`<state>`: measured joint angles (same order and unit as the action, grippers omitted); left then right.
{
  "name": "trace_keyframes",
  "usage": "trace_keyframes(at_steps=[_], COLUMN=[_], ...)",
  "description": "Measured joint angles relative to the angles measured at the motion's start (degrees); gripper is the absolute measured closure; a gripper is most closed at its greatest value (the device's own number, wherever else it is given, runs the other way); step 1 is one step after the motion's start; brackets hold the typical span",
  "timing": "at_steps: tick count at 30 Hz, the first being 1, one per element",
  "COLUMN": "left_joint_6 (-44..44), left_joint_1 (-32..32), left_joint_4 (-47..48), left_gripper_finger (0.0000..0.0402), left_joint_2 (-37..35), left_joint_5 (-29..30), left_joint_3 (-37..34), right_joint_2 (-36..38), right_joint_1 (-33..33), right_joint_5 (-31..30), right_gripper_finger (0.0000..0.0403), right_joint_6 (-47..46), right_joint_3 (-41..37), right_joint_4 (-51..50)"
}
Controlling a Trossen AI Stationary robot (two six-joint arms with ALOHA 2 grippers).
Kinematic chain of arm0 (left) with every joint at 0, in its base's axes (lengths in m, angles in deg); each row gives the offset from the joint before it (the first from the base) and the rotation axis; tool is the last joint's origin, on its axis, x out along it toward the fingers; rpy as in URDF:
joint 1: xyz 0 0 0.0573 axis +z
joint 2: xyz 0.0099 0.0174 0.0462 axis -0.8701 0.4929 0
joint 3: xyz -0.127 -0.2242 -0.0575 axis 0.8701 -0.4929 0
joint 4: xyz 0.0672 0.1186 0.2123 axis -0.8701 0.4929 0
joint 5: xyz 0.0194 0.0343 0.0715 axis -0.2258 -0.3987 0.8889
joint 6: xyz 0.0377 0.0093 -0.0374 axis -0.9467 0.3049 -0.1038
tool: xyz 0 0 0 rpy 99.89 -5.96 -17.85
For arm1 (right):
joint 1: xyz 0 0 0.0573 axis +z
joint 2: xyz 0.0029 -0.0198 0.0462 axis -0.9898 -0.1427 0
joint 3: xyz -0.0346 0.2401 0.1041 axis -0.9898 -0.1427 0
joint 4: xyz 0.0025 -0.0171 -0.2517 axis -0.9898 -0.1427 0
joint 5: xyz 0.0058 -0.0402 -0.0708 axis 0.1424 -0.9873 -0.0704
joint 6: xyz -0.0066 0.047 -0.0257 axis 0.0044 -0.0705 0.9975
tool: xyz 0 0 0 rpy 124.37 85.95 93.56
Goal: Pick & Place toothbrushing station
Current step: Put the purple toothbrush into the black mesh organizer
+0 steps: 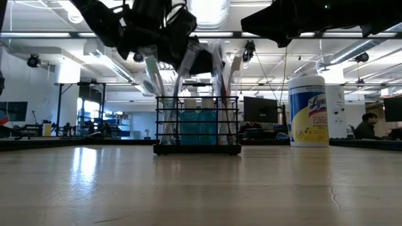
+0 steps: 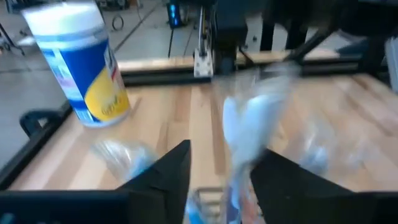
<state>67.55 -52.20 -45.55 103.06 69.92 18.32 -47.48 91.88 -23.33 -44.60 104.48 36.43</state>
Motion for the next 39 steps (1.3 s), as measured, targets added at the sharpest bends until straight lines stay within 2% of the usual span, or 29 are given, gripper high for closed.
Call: trace_keyframes(at_steps=[3, 7, 9, 12, 20, 24, 28, 34, 39], left_joint_6=[0.0, 0.0, 0.3, 0.4, 1.2, 1.5, 1.4, 1.2, 1.3], left_joint_1=[0.0, 0.0, 0.0, 0.1, 0.1, 0.1, 0.1, 0.5, 0.7], left_joint_4=[0.2, 0.0, 0.4, 1.6, 7.5, 8.1, 8.2, 7.9, 7.9], left_gripper_finger=[0.0283, 0.0373, 0.0387, 0.0355, 0.0175, 0.0117, 0.0093, 0.0096, 0.0095], left_joint_2=[1.0, 1.1, 1.1, 1.1, 1.1, 1.1, 1.1, 1.1, 1.1], left_joint_5=[0.0, 0.0, 0.0, 0.0, -2.6, -2.5, -2.2, 0.2, 1.1], left_joint_3=[0.0, 0.3, 0.9, 2.1, 4.6, 4.9, 5.1, 5.4, 5.4], right_joint_2=[0.0, 0.0, 0.0, 0.0, 0.0, 0.0, -0.5, -7.0, -11.6], right_joint_1=[0.0, 0.0, 0.0, 0.0, 0.0, 0.0, 0.0, 0.0, 0.0], right_joint_5=[0.0, 0.0, 0.0, 0.0, 0.0, 0.0, 0.0, 4.9, 4.9], right_gripper_finger=[0.0273, 0.0275, 0.0277, 0.0277, 0.0274, 0.0278, 0.0280, 0.0280, 0.0280], right_joint_6=[0.0, 0.2, 0.4, 0.9, 0.7, 0.6, 0.2, 3.8, 5.6], right_joint_3=[0.0, 0.0, 0.0, 0.0, 0.0, 0.0, 0.0, 0.1, 4.8], right_joint_4=[0.0, 0.0, 0.0, 0.0, 0.0, 0.0, 1.5, 14.9, 12.8])
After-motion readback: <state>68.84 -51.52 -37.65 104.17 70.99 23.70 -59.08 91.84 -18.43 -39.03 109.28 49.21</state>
